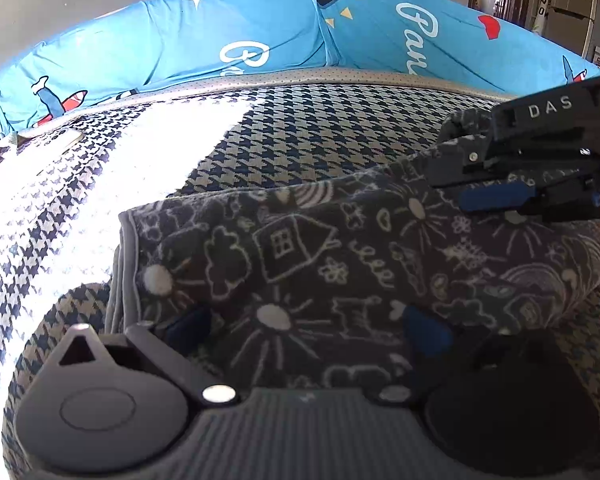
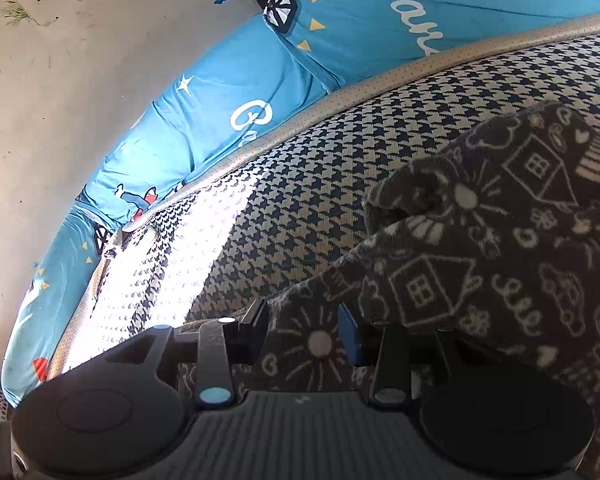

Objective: Fold clothes

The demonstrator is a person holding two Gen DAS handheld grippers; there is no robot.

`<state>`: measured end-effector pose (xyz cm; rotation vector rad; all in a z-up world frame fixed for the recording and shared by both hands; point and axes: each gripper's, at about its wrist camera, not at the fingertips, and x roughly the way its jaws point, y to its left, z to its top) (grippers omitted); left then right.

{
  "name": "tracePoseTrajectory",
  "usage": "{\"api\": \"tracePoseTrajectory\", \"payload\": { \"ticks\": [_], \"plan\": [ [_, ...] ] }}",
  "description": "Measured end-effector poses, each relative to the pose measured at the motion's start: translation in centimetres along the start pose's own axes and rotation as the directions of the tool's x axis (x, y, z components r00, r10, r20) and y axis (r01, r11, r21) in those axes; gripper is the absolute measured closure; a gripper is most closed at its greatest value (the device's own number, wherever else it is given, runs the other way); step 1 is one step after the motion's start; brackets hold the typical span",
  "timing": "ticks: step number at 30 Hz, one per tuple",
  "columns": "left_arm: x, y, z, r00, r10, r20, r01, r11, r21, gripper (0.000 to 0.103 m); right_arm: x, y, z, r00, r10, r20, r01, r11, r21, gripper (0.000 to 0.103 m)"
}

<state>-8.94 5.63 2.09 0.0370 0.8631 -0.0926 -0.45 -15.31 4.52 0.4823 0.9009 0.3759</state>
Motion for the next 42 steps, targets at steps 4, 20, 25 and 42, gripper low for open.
{"api": "tracePoseTrajectory", "payload": {
  "ticks": [4,20,25,42],
  "plan": [
    [-0.4,-0.4,-0.6,1.0,0.016,0.021,-0.016,1.0,0.009,0.0,-1.1,-0.7,-1.6,1.0,-0.021,-0.001,0.021,0.998,0.051,0.065],
    [-1.4,-0.8,-2.3,0.997,0.039,0.06,-0.04,0.999,0.013,0.0,-6.0,-0.9,-7.3,0.996,-0.011,0.088,0.0,0.993,0.117,0.065],
    [-1.1,-0.9,-2.4,0.997,0.048,0.058,-0.05,0.998,0.028,0.0,-4.8,-1.5,-8.1,0.997,-0.051,0.062,0.042,0.99,0.132,0.065],
    [-2.5,-0.5,-3.1,0.997,0.046,0.057,-0.045,0.999,-0.021,0.0,-4.7,-1.0,-10.3,0.984,-0.117,0.138,0.107,0.991,0.074,0.072]
  ]
}}
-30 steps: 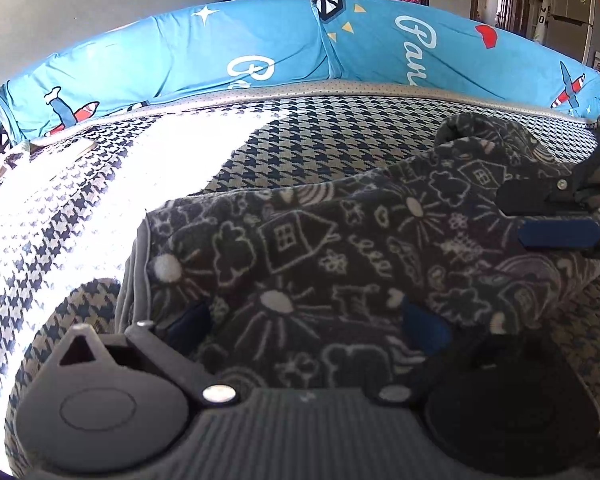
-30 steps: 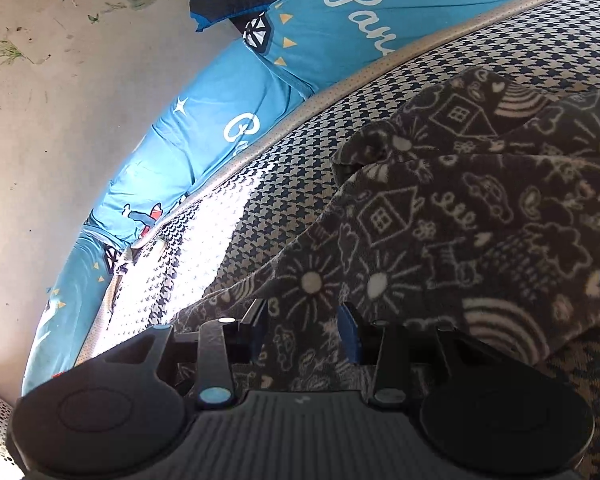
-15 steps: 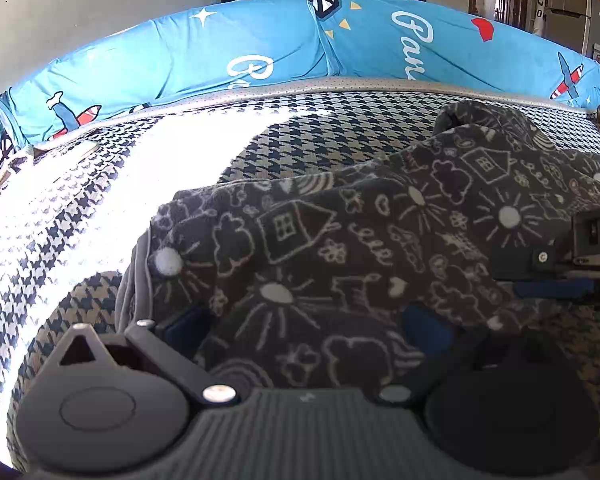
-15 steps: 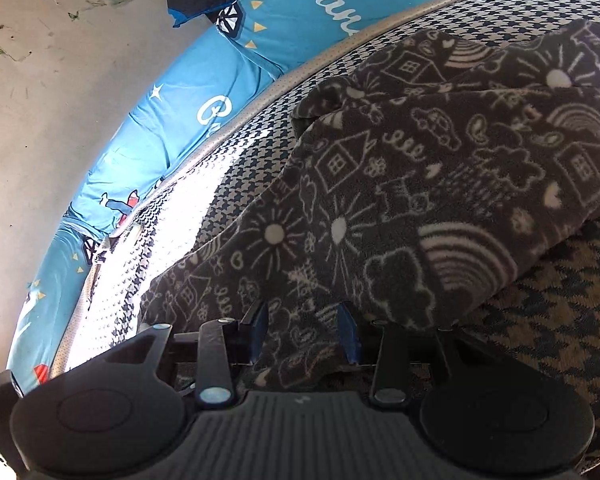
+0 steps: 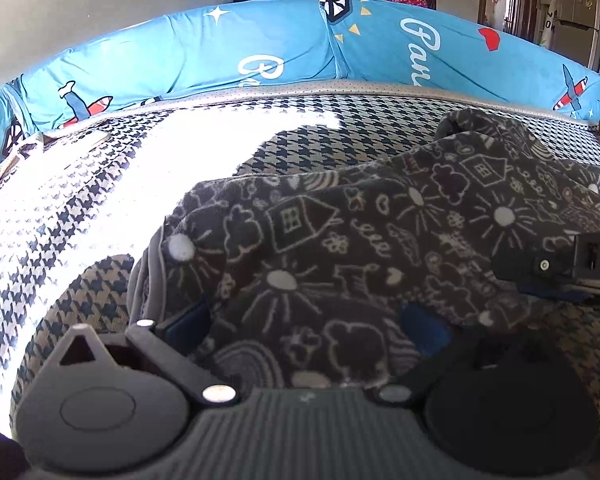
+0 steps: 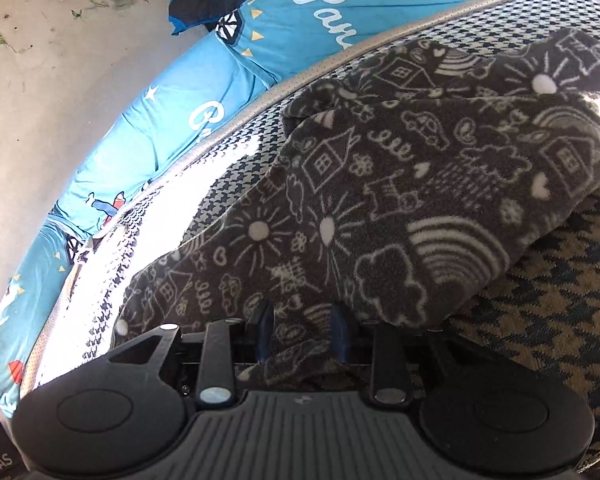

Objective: Fold clothes

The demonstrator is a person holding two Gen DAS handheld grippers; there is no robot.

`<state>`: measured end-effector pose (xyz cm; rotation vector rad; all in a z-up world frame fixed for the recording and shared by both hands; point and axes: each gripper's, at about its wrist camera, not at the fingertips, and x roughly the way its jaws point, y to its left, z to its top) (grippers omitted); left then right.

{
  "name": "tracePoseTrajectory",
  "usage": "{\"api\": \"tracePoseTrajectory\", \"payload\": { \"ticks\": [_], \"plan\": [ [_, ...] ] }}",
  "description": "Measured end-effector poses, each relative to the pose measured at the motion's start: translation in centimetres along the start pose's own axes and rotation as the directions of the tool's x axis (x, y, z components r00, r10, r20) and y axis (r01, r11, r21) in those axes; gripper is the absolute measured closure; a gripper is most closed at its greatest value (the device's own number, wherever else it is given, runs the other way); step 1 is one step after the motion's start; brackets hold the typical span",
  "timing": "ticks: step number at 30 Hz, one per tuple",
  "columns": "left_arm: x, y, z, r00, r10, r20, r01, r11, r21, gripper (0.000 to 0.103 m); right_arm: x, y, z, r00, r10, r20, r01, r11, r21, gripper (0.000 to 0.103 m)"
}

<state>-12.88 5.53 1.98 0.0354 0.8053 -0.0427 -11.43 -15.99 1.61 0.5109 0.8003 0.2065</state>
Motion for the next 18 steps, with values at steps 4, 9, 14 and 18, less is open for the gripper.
{"api": "tracePoseTrajectory", "payload": {
  "ticks": [4,9,14,18],
  "plan": [
    [-0.6,0.0,-0.3,1.0,0.005,-0.005,-0.005,1.0,-0.007,0.0,-1.2,0.7,-0.6,1.0,0.004,0.026,-0.003,0.999,-0.037,0.07],
    [-0.8,0.0,-0.5,1.0,0.009,-0.011,-0.009,1.0,-0.004,0.0,-1.6,1.0,-1.1,0.999,-0.008,0.033,0.01,0.998,-0.063,0.07],
    [-0.7,0.0,-0.6,1.0,0.011,-0.015,-0.011,1.0,0.0,0.0,-1.3,0.2,-1.4,1.0,-0.02,0.008,0.02,0.999,-0.035,0.071],
    [-0.6,-0.1,-0.7,1.0,0.017,-0.022,-0.017,1.0,0.007,0.0,-0.9,0.6,-1.6,0.999,-0.043,0.003,0.043,0.997,-0.067,0.071]
  ]
}}
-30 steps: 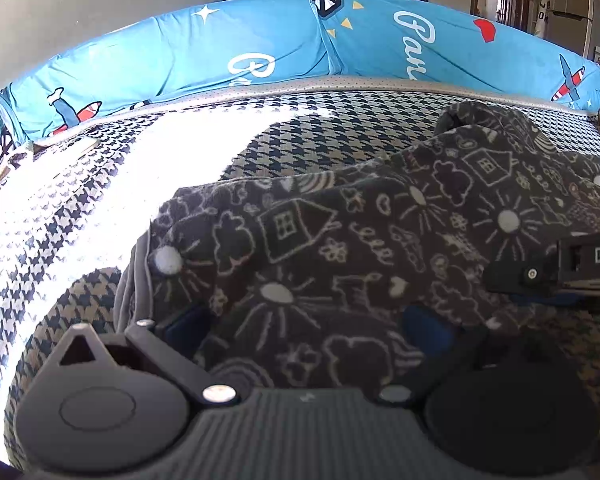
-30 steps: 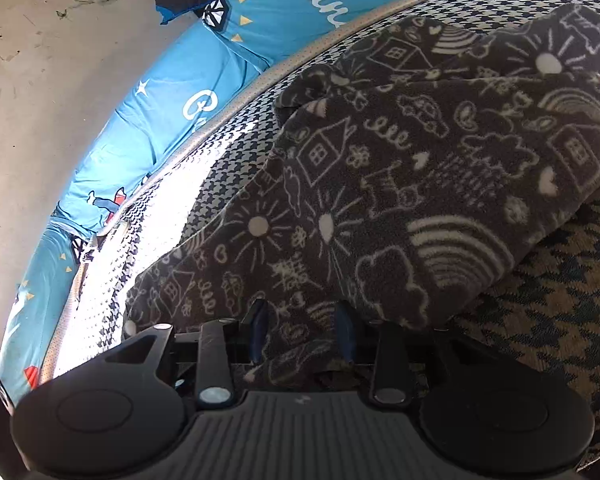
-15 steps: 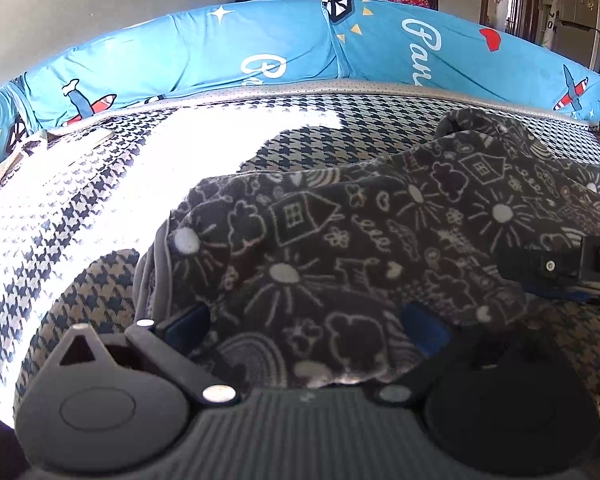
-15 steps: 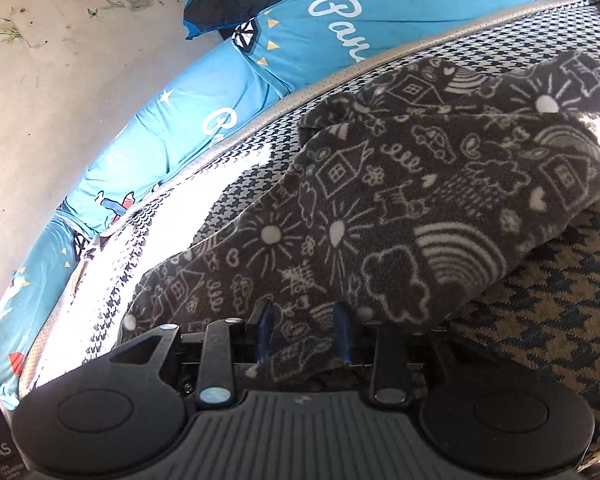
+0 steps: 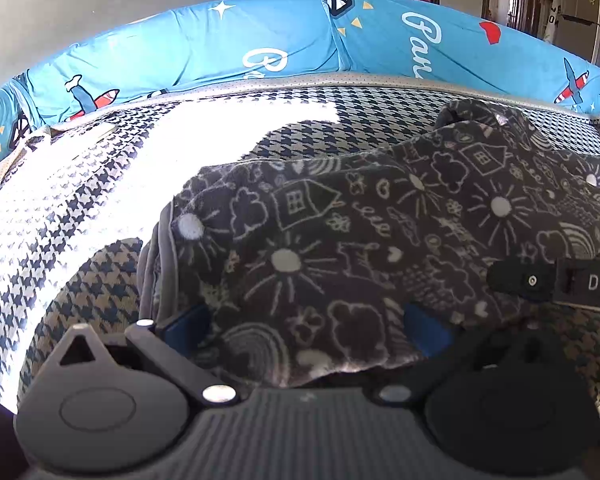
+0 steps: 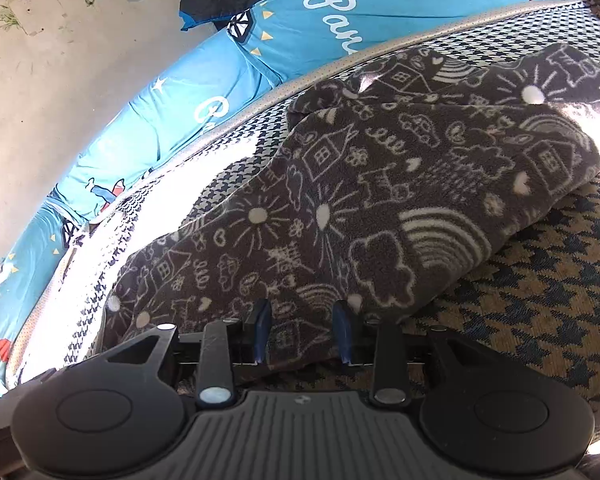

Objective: Fold clothes

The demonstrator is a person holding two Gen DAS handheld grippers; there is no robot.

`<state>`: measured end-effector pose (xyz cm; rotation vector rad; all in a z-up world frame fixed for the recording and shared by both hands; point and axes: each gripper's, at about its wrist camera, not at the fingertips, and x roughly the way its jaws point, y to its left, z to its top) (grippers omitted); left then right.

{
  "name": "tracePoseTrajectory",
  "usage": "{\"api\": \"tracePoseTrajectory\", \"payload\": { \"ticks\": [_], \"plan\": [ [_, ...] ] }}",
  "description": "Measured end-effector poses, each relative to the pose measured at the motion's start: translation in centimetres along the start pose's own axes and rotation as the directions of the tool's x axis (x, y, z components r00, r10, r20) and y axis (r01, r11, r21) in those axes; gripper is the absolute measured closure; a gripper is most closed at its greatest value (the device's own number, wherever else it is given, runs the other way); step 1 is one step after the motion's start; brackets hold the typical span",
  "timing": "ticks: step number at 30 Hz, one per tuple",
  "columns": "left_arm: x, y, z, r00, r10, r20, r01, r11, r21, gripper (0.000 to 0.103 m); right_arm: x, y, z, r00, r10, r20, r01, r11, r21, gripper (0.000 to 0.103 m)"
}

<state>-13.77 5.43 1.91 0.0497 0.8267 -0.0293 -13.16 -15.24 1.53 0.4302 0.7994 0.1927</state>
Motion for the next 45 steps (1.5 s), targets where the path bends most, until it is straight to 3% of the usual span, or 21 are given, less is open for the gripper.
{"api": "tracePoseTrajectory", "payload": {
  "ticks": [6,28,33,45],
  "plan": [
    [0.1,0.0,-0.1,1.0,0.003,-0.007,-0.003,1.0,0.002,0.0,0.6,0.7,-0.3,0.999,-0.036,0.0,0.036,0.997,-0.066,0.071],
    [-0.2,-0.3,-0.1,0.999,0.02,-0.041,-0.02,1.0,0.001,0.0,0.3,1.1,0.2,0.998,-0.063,0.002,0.063,0.997,-0.036,0.07],
    [-0.2,-0.3,0.0,0.998,0.017,-0.055,-0.017,1.0,-0.006,0.0,0.5,1.4,0.2,0.998,-0.066,-0.002,0.065,0.997,-0.039,0.065],
    [0.1,-0.2,0.3,0.997,0.013,-0.079,-0.015,1.0,-0.022,0.0,1.2,2.9,0.4,0.99,-0.138,-0.025,0.135,0.985,-0.106,0.062]
  ]
}}
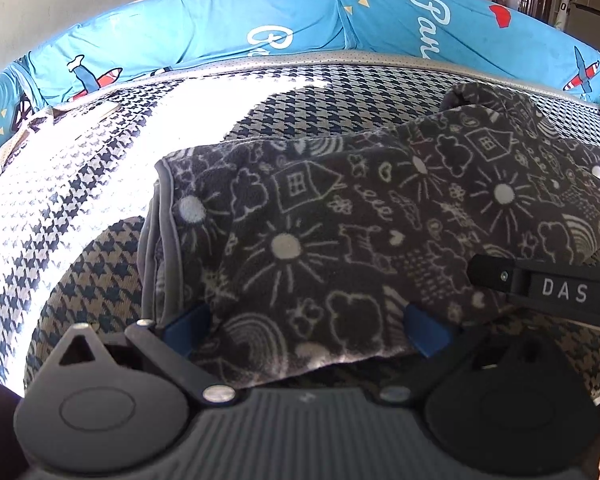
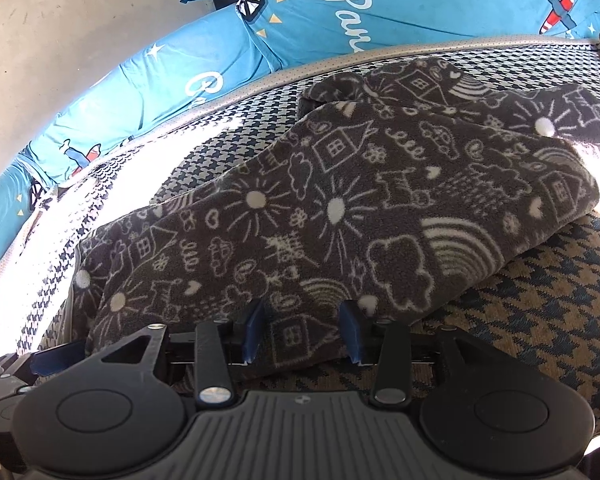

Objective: Fold clothes

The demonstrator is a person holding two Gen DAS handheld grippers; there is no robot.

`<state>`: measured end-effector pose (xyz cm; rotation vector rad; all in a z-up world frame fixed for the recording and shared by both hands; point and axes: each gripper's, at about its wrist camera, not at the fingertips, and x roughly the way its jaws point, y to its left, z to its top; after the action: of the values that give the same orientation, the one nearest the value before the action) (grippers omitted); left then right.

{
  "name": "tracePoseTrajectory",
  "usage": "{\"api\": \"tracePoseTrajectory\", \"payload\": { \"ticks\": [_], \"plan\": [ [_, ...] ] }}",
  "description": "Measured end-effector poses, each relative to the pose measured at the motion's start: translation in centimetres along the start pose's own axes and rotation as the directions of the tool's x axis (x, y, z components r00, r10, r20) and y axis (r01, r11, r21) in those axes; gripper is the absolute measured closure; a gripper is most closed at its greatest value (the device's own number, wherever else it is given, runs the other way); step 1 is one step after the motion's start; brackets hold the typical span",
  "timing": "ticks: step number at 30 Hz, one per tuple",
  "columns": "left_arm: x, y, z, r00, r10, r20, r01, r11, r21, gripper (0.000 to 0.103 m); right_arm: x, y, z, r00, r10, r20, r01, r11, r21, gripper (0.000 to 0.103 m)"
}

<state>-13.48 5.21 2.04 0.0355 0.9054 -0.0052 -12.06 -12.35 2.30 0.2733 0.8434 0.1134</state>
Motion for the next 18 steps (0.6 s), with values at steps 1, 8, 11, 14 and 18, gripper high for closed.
{"api": "tracePoseTrajectory", "payload": {
  "ticks": [1,8,11,14,18],
  "plan": [
    [0.0,0.0,0.0,1.0,0.0,-0.001,0.0,1.0,-0.001,0.0,0.1,0.1,0.1,1.0,-0.004,-0.004,0.004,1.0,-0.004,0.062],
    [0.0,0.0,0.1,1.0,-0.001,-0.006,0.001,1.0,-0.007,0.0,0.4,0.2,0.1,1.0,-0.011,-0.003,0.01,1.0,-0.02,0.062],
    [-0.1,0.1,0.1,1.0,-0.003,-0.009,0.003,1.0,-0.009,0.0,-0.2,0.1,0.2,1.0,0.0,0.011,0.0,1.0,-0.002,0.061],
    [-0.2,0.1,0.1,1.0,-0.002,-0.012,0.002,1.0,-0.01,0.0,-0.8,0.6,0.3,1.0,0.0,0.017,0.001,1.0,-0.028,0.06],
    [-0.4,0.0,0.0,1.0,0.002,-0.013,-0.002,1.0,-0.008,0.0,-1.1,1.0,0.1,1.0,0.003,0.017,-0.003,0.999,-0.042,0.06]
  ]
}}
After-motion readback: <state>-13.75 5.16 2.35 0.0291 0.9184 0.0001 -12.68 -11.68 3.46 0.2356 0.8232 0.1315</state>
